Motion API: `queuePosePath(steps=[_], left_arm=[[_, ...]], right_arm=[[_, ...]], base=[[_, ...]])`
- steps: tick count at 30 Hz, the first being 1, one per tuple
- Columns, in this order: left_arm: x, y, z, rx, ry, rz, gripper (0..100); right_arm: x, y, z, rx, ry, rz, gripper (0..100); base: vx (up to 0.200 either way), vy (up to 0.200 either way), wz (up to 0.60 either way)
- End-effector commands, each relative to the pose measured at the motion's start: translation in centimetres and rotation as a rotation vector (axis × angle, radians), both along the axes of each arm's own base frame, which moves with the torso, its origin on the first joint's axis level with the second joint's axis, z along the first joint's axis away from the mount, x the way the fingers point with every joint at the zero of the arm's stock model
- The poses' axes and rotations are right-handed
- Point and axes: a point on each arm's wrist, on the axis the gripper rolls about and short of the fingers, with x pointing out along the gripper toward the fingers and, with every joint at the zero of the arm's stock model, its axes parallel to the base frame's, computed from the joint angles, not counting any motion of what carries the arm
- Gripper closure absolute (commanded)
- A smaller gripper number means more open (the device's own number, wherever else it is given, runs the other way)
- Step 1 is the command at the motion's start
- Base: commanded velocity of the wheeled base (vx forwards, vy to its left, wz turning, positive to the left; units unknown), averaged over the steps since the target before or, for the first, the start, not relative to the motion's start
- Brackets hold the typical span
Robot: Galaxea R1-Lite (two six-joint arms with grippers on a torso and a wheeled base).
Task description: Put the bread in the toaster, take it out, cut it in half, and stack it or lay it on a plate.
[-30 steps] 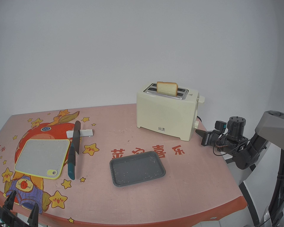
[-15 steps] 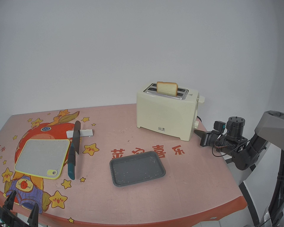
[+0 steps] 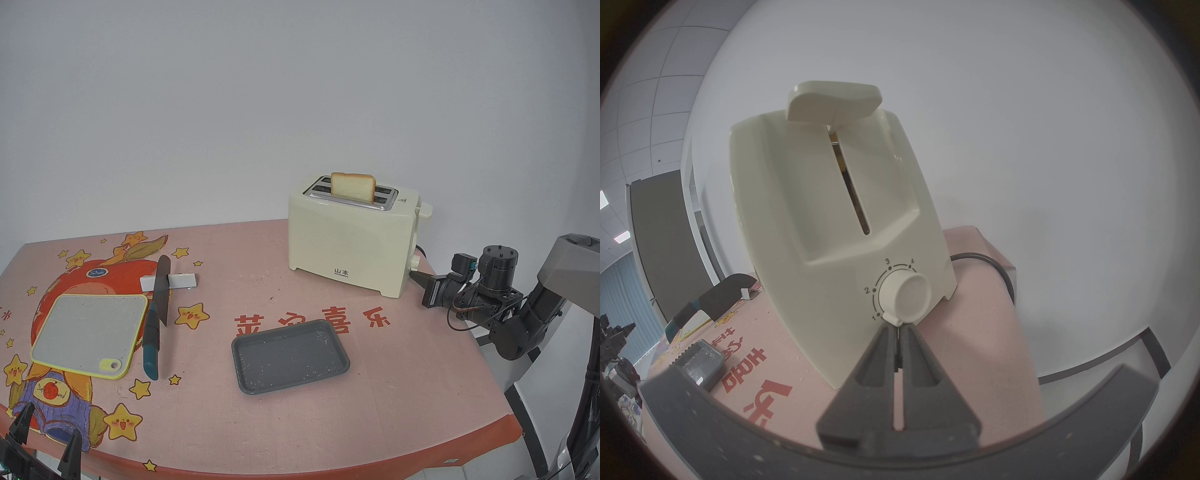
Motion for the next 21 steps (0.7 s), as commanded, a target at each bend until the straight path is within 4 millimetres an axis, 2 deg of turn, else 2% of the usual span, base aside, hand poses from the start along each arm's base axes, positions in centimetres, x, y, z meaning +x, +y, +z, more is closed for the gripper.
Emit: queuePosePath(steps=[1,18,21], left_arm=[[0.1,0.0,-0.4,0.000,0.015,-0.001,0],[0.1,0.0,-0.5,0.000,0.017,-0.001,0],[0.1,0.0,-0.4,0.000,0.015,0.000,0]], right_arm=[[0.0,0.0,-0.1,0.000,-0.002,0.000,100],[-0.6,0.3,0.3,-0.007,-0.006,0.011,100],[-2.8,1.6,3.1,0.013,-0.053,0.061,100]], base=[[0.000,0.000,0.00],[0.000,0.000,0.00],[0.000,0.000,0.00]])
